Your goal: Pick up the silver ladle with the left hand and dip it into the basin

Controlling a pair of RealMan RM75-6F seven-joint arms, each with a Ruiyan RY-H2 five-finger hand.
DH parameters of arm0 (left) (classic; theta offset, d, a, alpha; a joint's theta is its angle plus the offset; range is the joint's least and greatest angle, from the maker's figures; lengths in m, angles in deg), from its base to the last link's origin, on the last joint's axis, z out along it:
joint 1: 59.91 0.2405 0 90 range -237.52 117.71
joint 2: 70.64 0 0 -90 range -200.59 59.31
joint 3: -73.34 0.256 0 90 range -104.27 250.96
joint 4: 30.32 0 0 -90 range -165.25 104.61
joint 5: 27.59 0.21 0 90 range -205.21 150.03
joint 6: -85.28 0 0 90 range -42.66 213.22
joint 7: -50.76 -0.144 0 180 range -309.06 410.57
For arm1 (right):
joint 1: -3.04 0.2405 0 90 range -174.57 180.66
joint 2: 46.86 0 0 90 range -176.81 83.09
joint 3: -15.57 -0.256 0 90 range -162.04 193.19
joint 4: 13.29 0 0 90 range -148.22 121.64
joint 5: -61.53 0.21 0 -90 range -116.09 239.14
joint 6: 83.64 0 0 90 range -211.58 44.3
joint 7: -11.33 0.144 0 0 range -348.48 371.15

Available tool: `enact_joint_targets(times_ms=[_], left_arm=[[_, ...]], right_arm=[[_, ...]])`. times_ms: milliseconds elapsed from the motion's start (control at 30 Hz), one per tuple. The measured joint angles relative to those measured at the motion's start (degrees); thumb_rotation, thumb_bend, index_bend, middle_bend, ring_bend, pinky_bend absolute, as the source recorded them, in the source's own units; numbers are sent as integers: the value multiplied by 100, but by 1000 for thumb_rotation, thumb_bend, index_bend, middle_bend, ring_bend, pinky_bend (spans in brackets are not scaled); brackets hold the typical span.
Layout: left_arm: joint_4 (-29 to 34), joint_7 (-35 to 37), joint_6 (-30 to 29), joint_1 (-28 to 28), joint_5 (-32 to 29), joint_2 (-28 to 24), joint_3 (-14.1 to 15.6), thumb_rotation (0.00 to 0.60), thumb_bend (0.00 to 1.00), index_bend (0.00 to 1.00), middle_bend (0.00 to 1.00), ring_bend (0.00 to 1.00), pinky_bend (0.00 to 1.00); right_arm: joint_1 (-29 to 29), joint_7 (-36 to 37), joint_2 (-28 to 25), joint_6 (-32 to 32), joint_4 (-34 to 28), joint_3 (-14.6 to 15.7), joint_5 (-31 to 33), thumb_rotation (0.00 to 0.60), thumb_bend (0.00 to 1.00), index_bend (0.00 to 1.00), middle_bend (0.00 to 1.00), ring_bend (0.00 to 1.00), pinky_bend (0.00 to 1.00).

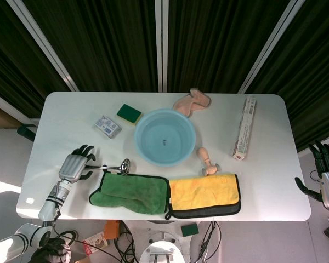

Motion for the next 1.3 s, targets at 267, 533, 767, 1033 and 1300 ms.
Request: enact_joint_targets(times_ms=[267, 533, 767, 1033, 1300], left_arm=[[-39, -122, 87, -9, -39, 32, 3, 600, 247, 404, 138, 85, 233], [-105, -198, 172, -61, -65, 95, -20, 600, 263, 440, 138, 85, 233], [-127, -111, 264, -108, -77, 130, -33, 600, 271, 441, 138, 85, 233], [-191, -118, 421, -165, -106, 162, -26, 600, 328, 462, 138, 85, 233], [-165, -159, 437, -166, -139, 152, -32, 600, 351, 538, 138, 85, 233]], right_arm=[[6, 17, 12, -25, 31, 8, -5, 600, 247, 0, 0, 0, 0], [25, 9, 30, -52, 31, -2, 3, 600, 246, 0, 0, 0, 0], [38, -30, 52, -84, 36, 1, 12, 600, 246, 0, 0, 0, 0], [32, -56, 42, -69, 20, -7, 20, 600, 247, 0, 0, 0, 0], [34, -43, 58, -92, 38, -1, 31, 600, 248, 0, 0, 0, 0]])
